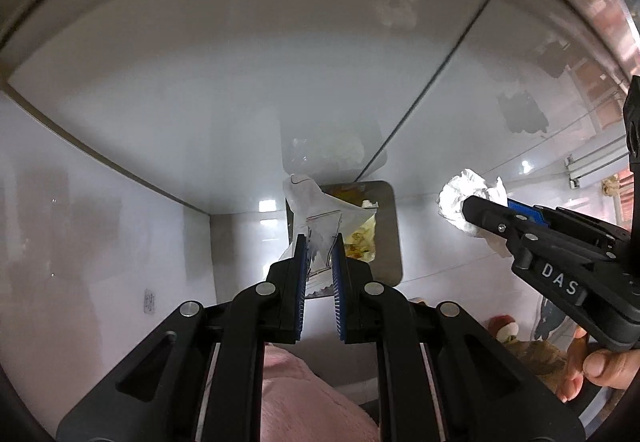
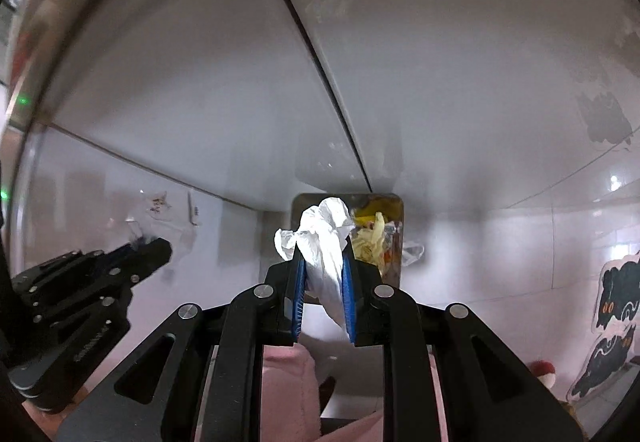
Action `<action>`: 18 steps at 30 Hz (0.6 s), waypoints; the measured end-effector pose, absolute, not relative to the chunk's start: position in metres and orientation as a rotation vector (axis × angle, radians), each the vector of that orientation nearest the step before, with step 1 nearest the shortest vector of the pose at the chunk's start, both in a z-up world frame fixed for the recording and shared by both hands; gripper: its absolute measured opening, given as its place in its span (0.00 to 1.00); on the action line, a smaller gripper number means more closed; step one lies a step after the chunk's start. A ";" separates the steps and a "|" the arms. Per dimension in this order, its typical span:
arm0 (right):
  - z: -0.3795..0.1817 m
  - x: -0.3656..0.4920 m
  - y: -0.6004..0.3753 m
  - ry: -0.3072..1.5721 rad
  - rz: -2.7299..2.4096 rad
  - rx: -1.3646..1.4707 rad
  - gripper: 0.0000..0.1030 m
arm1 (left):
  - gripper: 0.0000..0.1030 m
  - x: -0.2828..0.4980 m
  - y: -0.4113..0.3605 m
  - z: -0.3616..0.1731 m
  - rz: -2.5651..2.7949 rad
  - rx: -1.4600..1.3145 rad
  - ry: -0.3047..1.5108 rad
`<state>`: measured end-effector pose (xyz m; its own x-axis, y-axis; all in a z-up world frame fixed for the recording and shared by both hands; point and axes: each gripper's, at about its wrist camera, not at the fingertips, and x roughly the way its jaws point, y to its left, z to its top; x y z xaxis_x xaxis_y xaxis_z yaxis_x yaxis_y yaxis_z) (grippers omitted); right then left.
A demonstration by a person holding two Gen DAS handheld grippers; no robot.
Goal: Collect trash
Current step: 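Lift the wrapper and tissue off the counter and carry them over the bin, then open both tools to drop the wrapper and tissue into the bin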
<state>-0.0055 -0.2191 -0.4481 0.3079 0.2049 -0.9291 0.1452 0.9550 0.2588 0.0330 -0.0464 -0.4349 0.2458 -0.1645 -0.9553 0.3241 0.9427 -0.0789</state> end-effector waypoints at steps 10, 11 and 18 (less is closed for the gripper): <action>-0.482 0.016 -0.224 1.350 0.021 0.383 0.19 | 0.10 0.057 -0.060 -0.472 -0.352 0.163 1.365; -0.483 0.021 -0.225 1.354 0.021 0.389 0.19 | 0.10 0.059 -0.061 -0.475 -0.353 0.163 1.373; -0.480 0.027 -0.229 1.353 0.018 0.406 0.28 | 0.14 0.063 -0.065 -0.476 -0.363 0.163 1.385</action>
<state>0.0266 -0.2294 -0.4799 0.2273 0.2441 -0.9427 0.2192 0.9304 0.2938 0.0635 -0.0653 -0.4757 0.1404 -0.1551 -0.9779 0.3440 0.9338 -0.0987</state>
